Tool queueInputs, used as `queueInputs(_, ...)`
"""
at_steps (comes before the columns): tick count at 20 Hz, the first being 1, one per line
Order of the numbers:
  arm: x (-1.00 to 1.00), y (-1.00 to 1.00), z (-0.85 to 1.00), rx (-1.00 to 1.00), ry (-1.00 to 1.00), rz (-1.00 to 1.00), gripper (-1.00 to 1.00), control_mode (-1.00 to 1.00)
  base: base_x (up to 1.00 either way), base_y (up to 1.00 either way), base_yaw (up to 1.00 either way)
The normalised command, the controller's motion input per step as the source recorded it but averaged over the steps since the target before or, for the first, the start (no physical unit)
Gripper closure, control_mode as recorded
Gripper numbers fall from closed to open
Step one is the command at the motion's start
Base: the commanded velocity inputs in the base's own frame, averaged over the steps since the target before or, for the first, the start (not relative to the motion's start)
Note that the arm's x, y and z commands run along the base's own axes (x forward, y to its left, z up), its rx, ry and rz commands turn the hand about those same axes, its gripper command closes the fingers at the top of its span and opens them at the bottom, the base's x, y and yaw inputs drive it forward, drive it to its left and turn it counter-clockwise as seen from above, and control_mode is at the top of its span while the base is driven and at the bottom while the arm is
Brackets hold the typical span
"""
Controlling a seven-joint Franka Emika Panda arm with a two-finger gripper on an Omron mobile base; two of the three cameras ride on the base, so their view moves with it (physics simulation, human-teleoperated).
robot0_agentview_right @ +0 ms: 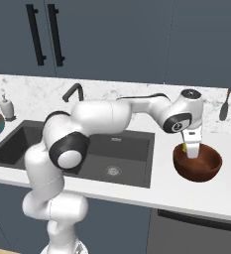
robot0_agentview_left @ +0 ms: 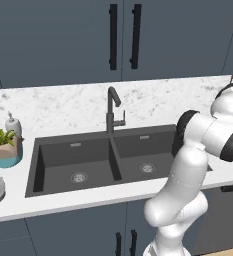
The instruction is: Pick the lemon from the sink and place it in the bowl. Then pick the bowl and place it in the microwave. Then close the microwave door and press the start button.
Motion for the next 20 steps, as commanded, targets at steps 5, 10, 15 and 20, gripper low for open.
queueInputs(5, 0.42, -0.22, -0.33, 0.05, 0.03, 0.00, 1.00, -1.00, 0.00, 0.00, 0.00)
queueInputs(10, 0.22, -0.26, -0.30, 0.07, 0.02, 0.00, 1.00, -1.00, 0.00, 0.00, 0.00)
queueInputs(15, 0.22, -0.17, -0.27, 0.08, 0.04, 0.00, 1.00, -1.00, 0.00, 0.00, 0.00)
queueInputs(20, 0.28, -0.03, -0.34, 0.04, 0.08, 0.00, 1.00, -1.00, 0.00, 0.00, 0.00)
